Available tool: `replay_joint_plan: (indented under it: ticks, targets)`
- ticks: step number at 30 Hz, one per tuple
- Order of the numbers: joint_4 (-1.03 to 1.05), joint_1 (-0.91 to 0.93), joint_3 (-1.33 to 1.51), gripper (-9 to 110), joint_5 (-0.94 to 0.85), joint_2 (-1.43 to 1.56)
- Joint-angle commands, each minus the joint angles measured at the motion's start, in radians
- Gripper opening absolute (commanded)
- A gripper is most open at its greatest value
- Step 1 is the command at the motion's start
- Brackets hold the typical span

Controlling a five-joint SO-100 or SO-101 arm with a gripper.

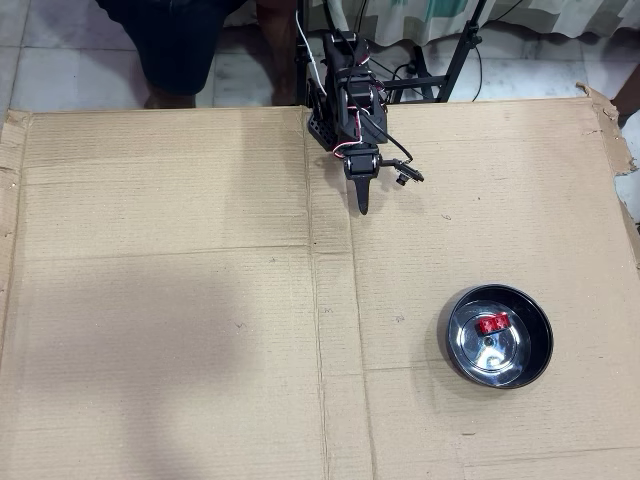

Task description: Grasp a lego block and put it in the bin.

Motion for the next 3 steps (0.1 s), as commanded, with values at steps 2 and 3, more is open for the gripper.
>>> replay_joint_plan:
  ticks: [2,3]
  targets:
    - [-0.002,0.008,0.009,0,-0.003,0.014]
    - [-0.002,0.008,0.009,0,-0.003,0.014]
